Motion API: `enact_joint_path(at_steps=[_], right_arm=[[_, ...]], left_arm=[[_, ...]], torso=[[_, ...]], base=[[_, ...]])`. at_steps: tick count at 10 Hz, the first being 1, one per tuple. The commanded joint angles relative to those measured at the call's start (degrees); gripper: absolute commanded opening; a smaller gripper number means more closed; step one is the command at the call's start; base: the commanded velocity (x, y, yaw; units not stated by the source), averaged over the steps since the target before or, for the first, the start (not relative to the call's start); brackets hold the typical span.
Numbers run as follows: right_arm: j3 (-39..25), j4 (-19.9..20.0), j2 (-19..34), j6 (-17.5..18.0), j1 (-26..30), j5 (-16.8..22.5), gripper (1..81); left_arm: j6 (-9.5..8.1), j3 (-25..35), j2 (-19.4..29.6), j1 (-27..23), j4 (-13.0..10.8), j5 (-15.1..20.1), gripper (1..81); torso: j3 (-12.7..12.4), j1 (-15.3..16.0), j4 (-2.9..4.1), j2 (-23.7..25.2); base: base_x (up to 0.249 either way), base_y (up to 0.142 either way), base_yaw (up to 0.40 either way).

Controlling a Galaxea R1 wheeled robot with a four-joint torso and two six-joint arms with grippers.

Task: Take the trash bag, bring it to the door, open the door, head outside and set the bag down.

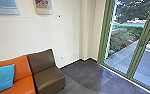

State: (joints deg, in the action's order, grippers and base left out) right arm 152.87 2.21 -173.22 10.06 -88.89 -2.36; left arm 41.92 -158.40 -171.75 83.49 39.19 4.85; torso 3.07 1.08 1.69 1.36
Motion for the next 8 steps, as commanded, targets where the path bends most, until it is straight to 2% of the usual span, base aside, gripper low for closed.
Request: enact_joint_path(at_steps=[1, 8], right_arm=[[-0.1, -0.4, -0.3, -0.1, 2.2, 3.2, 81.1], [0.2, -0.4, -0.3, -0.1, 1.8, 2.6, 81.1]], left_arm=[[0.35, -0.2, 0.3, -2.6, -0.1, 4.5, 1.0], [0.35, -0.2, 0.1, -2.6, -0.2, 4.4, 1.0]], torso=[[0.0, 0.0, 0.00, 0.0], [0.0, 0.0, 0.00, 0.0]], base=[[0.000, 0.000, -0.259], [0.000, 0.000, -0.268]])
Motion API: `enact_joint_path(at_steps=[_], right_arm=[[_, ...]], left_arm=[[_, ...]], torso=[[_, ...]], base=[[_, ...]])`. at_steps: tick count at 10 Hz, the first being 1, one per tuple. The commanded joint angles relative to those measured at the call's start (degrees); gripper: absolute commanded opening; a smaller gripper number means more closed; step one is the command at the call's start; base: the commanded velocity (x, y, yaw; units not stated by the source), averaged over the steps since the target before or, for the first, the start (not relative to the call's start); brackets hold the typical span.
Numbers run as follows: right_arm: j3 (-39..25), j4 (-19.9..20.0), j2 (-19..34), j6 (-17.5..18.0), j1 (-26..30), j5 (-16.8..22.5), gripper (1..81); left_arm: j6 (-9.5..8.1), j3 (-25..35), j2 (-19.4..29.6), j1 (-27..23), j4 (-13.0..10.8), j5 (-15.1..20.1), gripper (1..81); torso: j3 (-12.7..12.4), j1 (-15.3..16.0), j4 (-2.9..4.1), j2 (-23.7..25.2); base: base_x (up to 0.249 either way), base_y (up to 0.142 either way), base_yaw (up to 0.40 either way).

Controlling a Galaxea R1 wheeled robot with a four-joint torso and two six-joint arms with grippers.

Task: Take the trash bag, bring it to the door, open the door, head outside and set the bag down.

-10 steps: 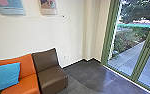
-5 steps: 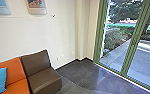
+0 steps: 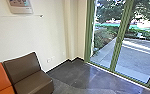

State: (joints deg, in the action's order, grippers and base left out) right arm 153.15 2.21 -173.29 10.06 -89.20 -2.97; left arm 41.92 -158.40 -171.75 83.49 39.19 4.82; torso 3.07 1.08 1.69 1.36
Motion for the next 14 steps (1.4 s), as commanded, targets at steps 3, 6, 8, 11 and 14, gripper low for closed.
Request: enact_joint_path(at_steps=[3, 6, 8, 11, 14], right_arm=[[-0.1, -0.4, -0.3, -0.2, 2.1, 3.2, 81.1], [-0.1, -0.4, -0.5, -0.2, 2.2, 3.2, 81.1], [-0.1, -0.4, -0.6, -0.2, 2.3, 3.3, 81.1], [-0.1, -0.5, -0.7, -0.2, 2.3, 3.3, 81.1], [0.0, -0.5, -0.8, -0.2, 2.3, 3.3, 81.1]], left_arm=[[0.35, -0.2, 0.1, -2.6, -0.2, 4.5, 1.0], [0.35, -0.2, 0.2, -2.6, -0.2, 4.5, 1.0], [0.35, -1.2, -0.2, -2.6, -0.2, 4.5, 1.0], [0.44, -1.3, -0.3, -2.6, -0.2, 4.5, 1.0], [0.44, -1.3, -0.3, -2.6, -0.3, 4.5, 1.0]], torso=[[0.0, 0.0, 0.00, 0.0], [0.0, 0.0, 0.00, 0.0], [0.0, 0.0, 0.00, 0.0], [0.0, 0.0, 0.00, 0.0], [0.0, 0.0, 0.00, 0.0]], base=[[0.000, 0.000, -0.283], [0.000, 0.000, -0.283], [0.000, 0.000, -0.256], [0.000, 0.000, -0.255], [0.000, 0.000, -0.255]])
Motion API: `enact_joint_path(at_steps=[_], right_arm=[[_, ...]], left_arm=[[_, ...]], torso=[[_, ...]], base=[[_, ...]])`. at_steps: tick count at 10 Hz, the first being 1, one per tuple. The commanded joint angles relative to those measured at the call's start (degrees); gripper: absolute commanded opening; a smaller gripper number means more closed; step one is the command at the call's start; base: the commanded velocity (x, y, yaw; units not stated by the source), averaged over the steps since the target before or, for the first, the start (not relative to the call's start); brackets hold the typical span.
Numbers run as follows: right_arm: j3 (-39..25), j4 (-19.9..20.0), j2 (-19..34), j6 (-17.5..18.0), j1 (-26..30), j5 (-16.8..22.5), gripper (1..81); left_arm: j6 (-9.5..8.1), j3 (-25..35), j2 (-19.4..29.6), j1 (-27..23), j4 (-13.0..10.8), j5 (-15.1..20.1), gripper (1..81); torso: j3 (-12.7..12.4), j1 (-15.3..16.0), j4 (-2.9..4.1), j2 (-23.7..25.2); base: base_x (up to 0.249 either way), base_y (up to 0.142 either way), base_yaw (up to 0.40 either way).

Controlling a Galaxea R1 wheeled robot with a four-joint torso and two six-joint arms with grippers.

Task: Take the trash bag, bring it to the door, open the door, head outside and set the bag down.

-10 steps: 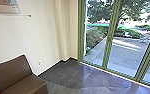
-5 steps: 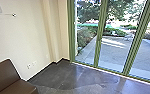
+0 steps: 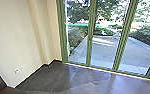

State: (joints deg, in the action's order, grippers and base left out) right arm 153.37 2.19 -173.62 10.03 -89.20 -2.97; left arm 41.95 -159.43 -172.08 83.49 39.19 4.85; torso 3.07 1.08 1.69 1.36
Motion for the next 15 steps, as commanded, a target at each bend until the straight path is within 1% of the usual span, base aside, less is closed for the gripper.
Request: enact_joint_path(at_steps=[1, 15], right_arm=[[-0.2, -0.5, -0.4, -0.2, 2.2, 3.3, 81.1], [0.4, -0.4, -0.6, -0.1, 1.9, 3.2, 81.1]], left_arm=[[0.42, -0.3, 0.1, -2.6, -0.3, 4.5, 1.0], [0.42, -0.3, 0.0, -2.6, -0.3, 4.5, 1.0]], torso=[[0.0, 0.0, 0.00, 0.0], [0.0, 0.0, 0.00, 0.0]], base=[[0.000, 0.000, -0.258], [0.000, 0.000, -0.290]])
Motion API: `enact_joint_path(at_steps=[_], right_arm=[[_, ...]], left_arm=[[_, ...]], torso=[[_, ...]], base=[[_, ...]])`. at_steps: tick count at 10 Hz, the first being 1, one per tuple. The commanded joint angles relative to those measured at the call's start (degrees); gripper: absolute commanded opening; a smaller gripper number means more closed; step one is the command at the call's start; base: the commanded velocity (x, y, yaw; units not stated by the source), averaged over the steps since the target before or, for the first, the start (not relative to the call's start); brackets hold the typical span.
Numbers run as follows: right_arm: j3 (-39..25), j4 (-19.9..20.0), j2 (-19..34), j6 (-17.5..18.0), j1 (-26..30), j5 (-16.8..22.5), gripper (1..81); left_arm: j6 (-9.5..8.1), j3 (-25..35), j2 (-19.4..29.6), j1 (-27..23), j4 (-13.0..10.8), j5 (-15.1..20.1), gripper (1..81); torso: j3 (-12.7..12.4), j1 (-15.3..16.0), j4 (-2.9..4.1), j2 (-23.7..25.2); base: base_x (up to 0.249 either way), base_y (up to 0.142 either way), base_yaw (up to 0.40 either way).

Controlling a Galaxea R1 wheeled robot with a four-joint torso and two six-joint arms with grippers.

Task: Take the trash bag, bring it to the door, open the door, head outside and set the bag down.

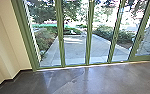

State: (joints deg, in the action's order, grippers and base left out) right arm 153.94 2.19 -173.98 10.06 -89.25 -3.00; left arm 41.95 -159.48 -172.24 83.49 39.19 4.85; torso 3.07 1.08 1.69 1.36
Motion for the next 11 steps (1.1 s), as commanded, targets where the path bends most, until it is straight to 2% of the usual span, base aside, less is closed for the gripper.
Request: enact_joint_path(at_steps=[1, 11], right_arm=[[-0.1, -0.5, -0.2, -0.1, 1.9, 3.3, 81.1], [-0.1, -0.5, -0.4, -0.2, 1.8, 3.3, 81.1]], left_arm=[[0.50, -0.2, 0.2, -2.6, -0.3, 4.5, 1.0], [0.50, -0.2, 0.3, -2.5, -0.3, 4.5, 1.0]], torso=[[0.0, 0.0, 0.00, 0.0], [0.0, 0.0, 0.00, 0.0]], base=[[0.000, 0.000, -0.303], [0.000, 0.000, -0.302]])
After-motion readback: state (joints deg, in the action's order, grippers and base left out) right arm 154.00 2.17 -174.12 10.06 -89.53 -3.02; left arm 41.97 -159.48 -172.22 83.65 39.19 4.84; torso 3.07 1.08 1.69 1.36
